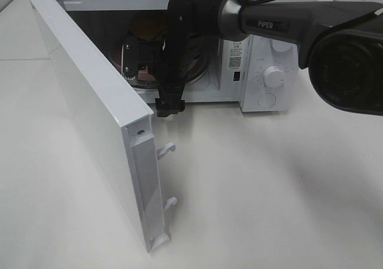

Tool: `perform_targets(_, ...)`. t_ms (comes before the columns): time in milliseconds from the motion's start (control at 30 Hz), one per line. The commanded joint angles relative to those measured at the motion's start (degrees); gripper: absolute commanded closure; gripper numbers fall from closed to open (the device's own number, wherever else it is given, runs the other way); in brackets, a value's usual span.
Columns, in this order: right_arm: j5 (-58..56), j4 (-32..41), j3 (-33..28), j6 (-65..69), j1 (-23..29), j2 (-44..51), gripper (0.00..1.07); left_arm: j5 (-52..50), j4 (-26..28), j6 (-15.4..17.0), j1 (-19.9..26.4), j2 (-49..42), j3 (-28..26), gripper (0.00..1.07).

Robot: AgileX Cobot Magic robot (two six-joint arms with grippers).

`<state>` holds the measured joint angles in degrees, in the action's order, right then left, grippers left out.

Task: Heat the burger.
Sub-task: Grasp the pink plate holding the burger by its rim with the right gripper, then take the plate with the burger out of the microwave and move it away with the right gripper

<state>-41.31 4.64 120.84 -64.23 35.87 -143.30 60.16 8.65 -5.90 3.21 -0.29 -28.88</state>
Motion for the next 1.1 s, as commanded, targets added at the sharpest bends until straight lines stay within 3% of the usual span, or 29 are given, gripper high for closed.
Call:
perform_targets(33, -2.0, 0.9, 0.2, -0.3, -0.2, -0.2, 0.18, -0.7, 0.2, 0.4, 0.2, -0.9, 0.2, 0.06)
perform_targets(67, -2.2, 1.2, 0.2, -0.3, -0.6, -0.2, 0.23, -0.7, 0.2, 0.4, 0.2, -0.9, 0.2, 0.06)
perform_targets(100, -2.5, 1.3, 0.2, -0.3, -0.6, -0.2, 0.43, -0.7, 0.2, 0.4, 0.2, -0.9, 0.2, 0.06)
perform_targets(133, -2.5, 1.3, 0.2, -0.3, -0.6, -0.2, 0.43, -0.7, 0.2, 0.4, 0.2, -0.9, 0.2, 0.06)
perform_targets(167, -2.5, 1.2, 0.2, -0.3, -0.7, -0.2, 0.51, -0.7, 0.2, 0.4, 0.2, -0.9, 0.2, 0.06)
perform_targets(200, -2.5, 0.7, 0.2, -0.3, -0.7, -0.2, 0.73, -0.7, 0.2, 0.4, 0.2, -0.9, 0.2, 0.06)
perform_targets(233, -2.5, 0.7, 0.2, -0.3, -0.7, -0.2, 0.73, -0.7, 0.2, 0.4, 0.2, -0.9, 0.2, 0.06)
perform_targets(267, -2.5, 0.7, 0.2, 0.1, -0.7, -0.2, 0.9, -0.7, 0.2, 0.4, 0.2, -0.9, 0.2, 0.06)
perform_targets(333, -2.5, 0.7, 0.2, 0.1, -0.7, -0.2, 0.95, -0.7, 0.2, 0.4, 0.2, -0.9, 0.2, 0.06)
perform_targets(367, -2.8, 0.7, 0.2, 0.2, -0.7, -0.2, 1.06, -0.7, 0.2, 0.4, 0.2, -0.9, 0.2, 0.06)
perform_targets(1100, -13.7, 3.5, 0.2, -6.3, -0.7, 1.8, 1.07, -0.7, 0.2, 0.4, 0.2, -0.9, 0.2, 0.06)
